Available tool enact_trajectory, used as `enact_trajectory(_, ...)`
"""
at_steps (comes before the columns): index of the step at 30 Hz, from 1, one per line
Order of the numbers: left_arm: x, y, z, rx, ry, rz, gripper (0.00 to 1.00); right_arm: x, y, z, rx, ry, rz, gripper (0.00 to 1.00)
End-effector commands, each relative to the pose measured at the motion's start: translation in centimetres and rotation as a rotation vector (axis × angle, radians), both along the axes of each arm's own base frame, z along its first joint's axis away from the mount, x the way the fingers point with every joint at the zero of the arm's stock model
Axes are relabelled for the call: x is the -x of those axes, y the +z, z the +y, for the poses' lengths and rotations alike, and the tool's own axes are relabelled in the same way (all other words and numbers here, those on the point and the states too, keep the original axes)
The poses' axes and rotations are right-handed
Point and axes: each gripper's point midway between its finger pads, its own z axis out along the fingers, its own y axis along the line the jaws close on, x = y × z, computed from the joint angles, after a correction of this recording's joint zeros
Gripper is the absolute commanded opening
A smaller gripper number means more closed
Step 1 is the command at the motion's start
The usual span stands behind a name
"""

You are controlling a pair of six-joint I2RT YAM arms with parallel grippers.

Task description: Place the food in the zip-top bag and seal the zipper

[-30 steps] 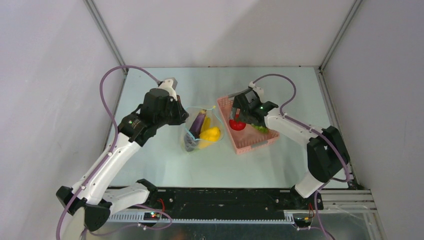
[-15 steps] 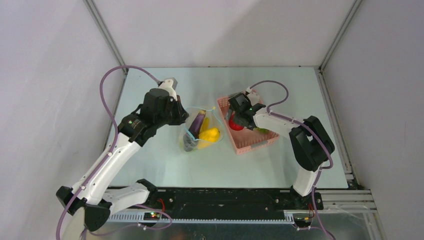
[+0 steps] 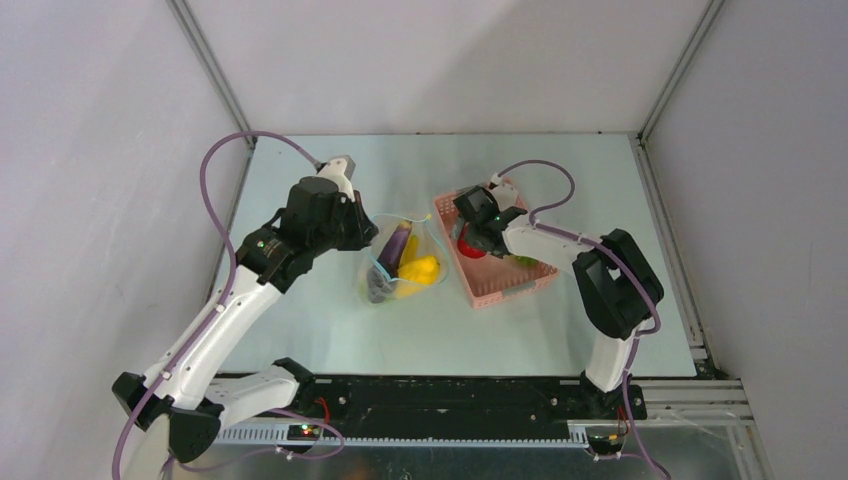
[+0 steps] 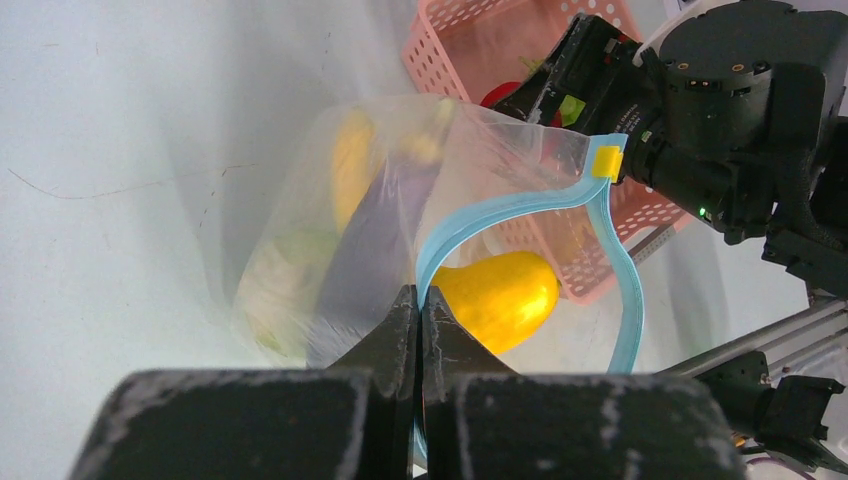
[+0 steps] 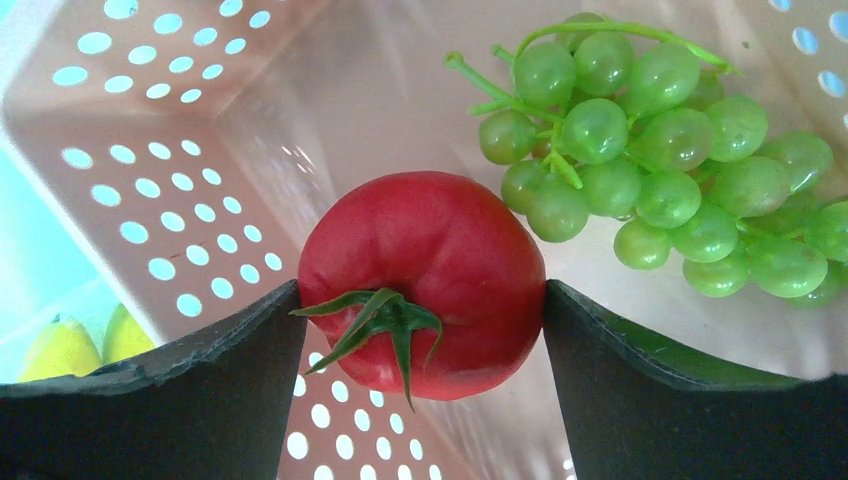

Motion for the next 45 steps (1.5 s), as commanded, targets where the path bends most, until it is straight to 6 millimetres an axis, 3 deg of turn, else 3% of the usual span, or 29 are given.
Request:
enact_trajectory(1, -0.3, 1.8, -0.4, 0.047, -0.009, -0.057, 0.00, -1.0, 4.3, -0.3, 0.013, 0.007, -0.109, 0.66)
enact_trajectory(7, -0.3, 1.7, -0.4, 0.048, -0.011, -0.053, 0.00, 0.2, 11.7, -2.1, 0.044, 0.020, -0.262, 0.61)
enact_trajectory(8, -0.3, 1.7, -0.5, 0.049, -0.011, -0.053, 0.00, 0.7, 12.2, -2.2, 0.051, 0.033, -0.274, 0.61)
enact_trajectory(9, -0.3, 1.7, -0.5, 0.049, -0.011, -0.053, 0.00, 1.0, 14.1, -2.4, 0.026, 0.036, -0.315, 0.61)
enact_trajectory(10, -0.3, 1.7, -0.5, 0.050, -0.010, -0.051, 0.00, 1.6, 14.5, -2.4, 0.030, 0.064, -0.329, 0.61)
enact_trajectory(11, -0.3, 1.7, -0.5, 0.049, -0.010, -0.051, 0.00, 2.0, 16.7, -2.0, -0.022, 0.088, -0.385, 0.61)
enact_trajectory(12, -0.3, 1.6, -0.5, 0.049, -0.010, -0.049, 0.00, 2.5, 16.8, -1.8, -0.012, 0.142, -0.398, 0.61)
enact_trajectory(13, -0.3, 1.6, -0.5, 0.050, -0.011, -0.048, 0.00, 3.1, 19.2, -0.5, -0.094, 0.211, -0.458, 0.61)
enact_trajectory(14, -0.3, 1.6, -0.5, 0.049, -0.012, -0.048, 0.00, 3.6, 19.3, -0.2, -0.102, 0.267, -0.470, 0.61)
enact_trajectory(15, -0.3, 1.6, -0.6, 0.050, -0.014, -0.048, 0.00, 4.4, 21.6, 1.3, -0.182, 0.364, -0.531, 0.61)
enact_trajectory(16, -0.3, 1.5, -0.6, 0.050, -0.015, -0.046, 0.00, 5.2, 21.8, 1.9, -0.207, 0.418, -0.537, 0.60)
enact_trajectory(18, -0.4, 1.5, -0.6, 0.051, -0.015, -0.045, 0.00, 8.1, 24.8, 4.8, -0.347, 0.623, -0.600, 0.59)
enact_trajectory(20, -0.3, 1.5, -0.6, 0.051, -0.016, -0.043, 0.00, 10.4, 26.3, 6.8, -0.418, 0.767, -0.634, 0.58)
enact_trajectory(24, -0.4, 1.5, -0.6, 0.053, -0.014, -0.046, 0.00, 13.9, 27.8, 9.8, -0.493, 0.960, -0.679, 0.58)
enact_trajectory(26, -0.3, 1.6, -0.6, 0.056, -0.014, -0.047, 0.00, 14.4, 27.7, 10.7, -0.506, 0.993, -0.684, 0.58)
enact_trajectory(30, -0.3, 1.6, -0.6, 0.056, -0.014, -0.046, 0.00, 13.9, 26.3, 12.1, -0.492, 0.991, -0.645, 0.60)
enact_trajectory(37, -0.3, 1.6, -0.6, 0.056, -0.015, -0.049, 0.00, 12.5, 23.7, 13.3, -0.388, 0.965, -0.585, 0.73)
enact_trajectory(45, -0.4, 1.5, -0.6, 0.054, -0.015, -0.045, 0.00, 12.9, 24.4, 12.9, -0.350, 0.975, -0.601, 0.99)
